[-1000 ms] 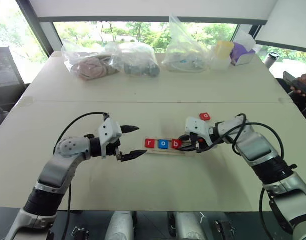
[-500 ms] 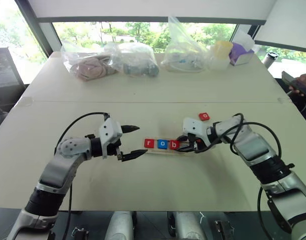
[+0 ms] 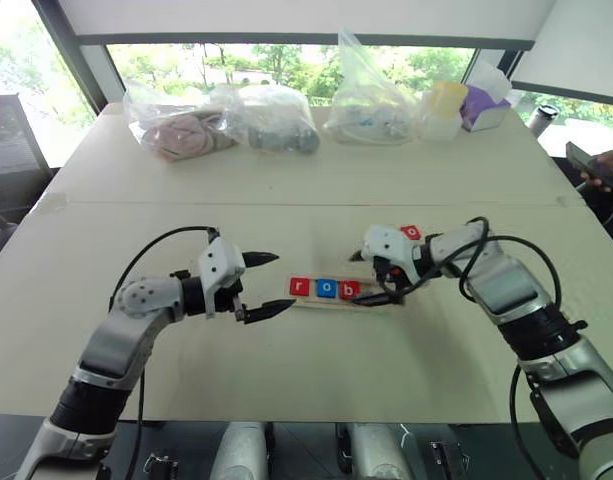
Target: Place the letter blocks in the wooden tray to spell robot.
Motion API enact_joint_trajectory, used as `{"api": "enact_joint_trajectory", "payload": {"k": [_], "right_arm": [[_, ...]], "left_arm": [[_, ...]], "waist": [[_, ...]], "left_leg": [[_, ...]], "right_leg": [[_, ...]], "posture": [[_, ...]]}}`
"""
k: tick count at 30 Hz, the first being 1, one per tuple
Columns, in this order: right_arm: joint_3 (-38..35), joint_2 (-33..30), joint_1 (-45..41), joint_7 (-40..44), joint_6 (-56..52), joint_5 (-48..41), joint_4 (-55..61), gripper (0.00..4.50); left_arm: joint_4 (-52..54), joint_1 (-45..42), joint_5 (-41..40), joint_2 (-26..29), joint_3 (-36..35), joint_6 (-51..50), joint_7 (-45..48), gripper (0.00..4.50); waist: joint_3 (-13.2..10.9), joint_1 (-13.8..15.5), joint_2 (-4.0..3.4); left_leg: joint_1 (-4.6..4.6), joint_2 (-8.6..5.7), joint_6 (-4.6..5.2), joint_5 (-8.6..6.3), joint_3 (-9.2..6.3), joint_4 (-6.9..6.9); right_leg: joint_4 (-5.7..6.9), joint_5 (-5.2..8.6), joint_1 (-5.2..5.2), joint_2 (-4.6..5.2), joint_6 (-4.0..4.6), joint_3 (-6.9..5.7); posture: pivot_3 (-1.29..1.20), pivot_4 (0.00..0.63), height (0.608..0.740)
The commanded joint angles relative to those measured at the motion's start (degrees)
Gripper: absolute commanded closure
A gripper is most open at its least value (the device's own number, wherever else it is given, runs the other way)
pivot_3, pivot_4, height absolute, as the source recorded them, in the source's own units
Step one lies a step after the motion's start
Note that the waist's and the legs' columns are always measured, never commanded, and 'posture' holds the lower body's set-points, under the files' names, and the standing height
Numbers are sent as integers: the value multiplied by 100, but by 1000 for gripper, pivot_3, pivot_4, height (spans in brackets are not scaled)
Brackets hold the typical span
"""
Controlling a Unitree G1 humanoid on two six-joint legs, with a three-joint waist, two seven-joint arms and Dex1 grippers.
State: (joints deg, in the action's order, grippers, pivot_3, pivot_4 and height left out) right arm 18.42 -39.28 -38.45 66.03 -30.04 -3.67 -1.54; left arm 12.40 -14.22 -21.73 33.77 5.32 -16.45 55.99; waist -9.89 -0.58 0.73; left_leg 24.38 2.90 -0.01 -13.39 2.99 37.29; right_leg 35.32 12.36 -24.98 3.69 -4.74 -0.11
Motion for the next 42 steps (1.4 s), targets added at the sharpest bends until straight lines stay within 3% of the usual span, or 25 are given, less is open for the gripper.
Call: {"api": "enact_joint_trajectory", "payload": {"k": [1, 5, 8, 13, 42], "right_arm": [[-631, 7, -181, -454, -160, -130, -64, 58], [-1966, 551, -149, -2333, -1113, -164, -322, 58], [-2782, 1372, 454, -3960, -1551, -6, 120, 58], [-3176, 1746, 631, -4652, -2013, -170, 671, 58], [-2438, 1815, 328, -4828, -835, -267, -1502, 58]], "left_arm": [[242, 13, 22, -10, -39, 117, -45, 0], [204, 37, 73, -70, -28, 181, -121, 0], [88, -23, 112, -130, 37, 247, -101, 0], [-48, -151, 150, -186, 77, 289, -51, 0], [340, 15, 27, -181, 14, 78, -188, 0]], "waist": [[0, 3, 0], [1, -1, 1], [11, 2, 11], [0, -13, -12], [2, -33, -10]], "left_leg": [[0, 0, 0, 0, 0, 0], [0, 0, -1, 1, 0, 0], [-1, 1, -2, 1, -2, -7], [1, 2, -3, 2, 3, -7], [-7, 3, -2, 3, -2, -6]], "right_leg": [[0, 0, 0, 0, 0, 0], [1, 0, 0, 0, 1, 0], [2, 0, 0, -1, 1, 0], [4, -1, -4, -2, -1, 4], [10, -1, 2, -7, 0, 6]], "posture": [[0, 150, 740], [0, 150, 740], [0, 150, 740], [0, 150, 740], [0, 150, 740]]}}
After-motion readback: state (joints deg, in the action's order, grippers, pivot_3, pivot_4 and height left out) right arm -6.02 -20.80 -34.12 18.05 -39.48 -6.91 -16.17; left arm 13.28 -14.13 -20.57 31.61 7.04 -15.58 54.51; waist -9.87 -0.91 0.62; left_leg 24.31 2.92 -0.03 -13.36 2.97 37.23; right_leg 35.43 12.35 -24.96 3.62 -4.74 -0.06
